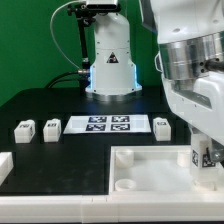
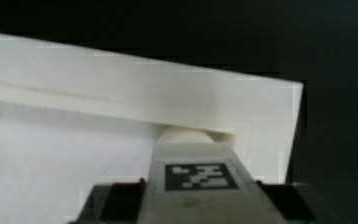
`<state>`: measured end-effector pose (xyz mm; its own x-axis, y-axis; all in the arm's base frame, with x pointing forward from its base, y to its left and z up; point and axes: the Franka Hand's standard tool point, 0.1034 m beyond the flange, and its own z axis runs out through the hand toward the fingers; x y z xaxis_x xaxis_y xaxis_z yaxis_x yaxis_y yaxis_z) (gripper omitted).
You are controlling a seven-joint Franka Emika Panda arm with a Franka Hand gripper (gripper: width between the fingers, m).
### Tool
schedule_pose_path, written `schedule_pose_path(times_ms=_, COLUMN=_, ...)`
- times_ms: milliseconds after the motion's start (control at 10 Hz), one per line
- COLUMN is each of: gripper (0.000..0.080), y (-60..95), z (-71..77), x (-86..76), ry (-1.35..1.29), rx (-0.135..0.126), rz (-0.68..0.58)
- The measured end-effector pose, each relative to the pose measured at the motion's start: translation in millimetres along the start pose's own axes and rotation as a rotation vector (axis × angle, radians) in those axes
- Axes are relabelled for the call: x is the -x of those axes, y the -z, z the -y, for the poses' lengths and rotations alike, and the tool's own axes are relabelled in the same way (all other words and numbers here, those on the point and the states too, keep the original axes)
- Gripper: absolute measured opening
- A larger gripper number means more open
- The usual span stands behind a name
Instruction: Assemble one leg
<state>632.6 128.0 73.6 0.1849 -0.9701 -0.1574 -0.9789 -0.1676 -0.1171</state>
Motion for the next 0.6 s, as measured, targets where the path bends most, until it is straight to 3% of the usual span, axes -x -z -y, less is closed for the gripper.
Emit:
schedule_pose_path(times_ms=300, gripper=0.0302, y=-1.3, z=-1.3, x=1.3, ry=0.105, rx=0.002, rz=0.002)
schedule_pose_path(times_ms=400, gripper=0.0516, y=-1.9, z=-4.7, x=-1.0, ry=0.329, rx=0.018, rz=0.006)
schedule_pose_path(times_ms=500, gripper=0.0612, y=0.4, z=-7.6, x=-0.8, ry=0.548, rx=0.040, rz=0.006)
schedule_pose_path(times_ms=600, gripper=0.0612, y=1.4, z=-7.6, x=-0.6, ry=0.677, rx=0.042, rz=0.006)
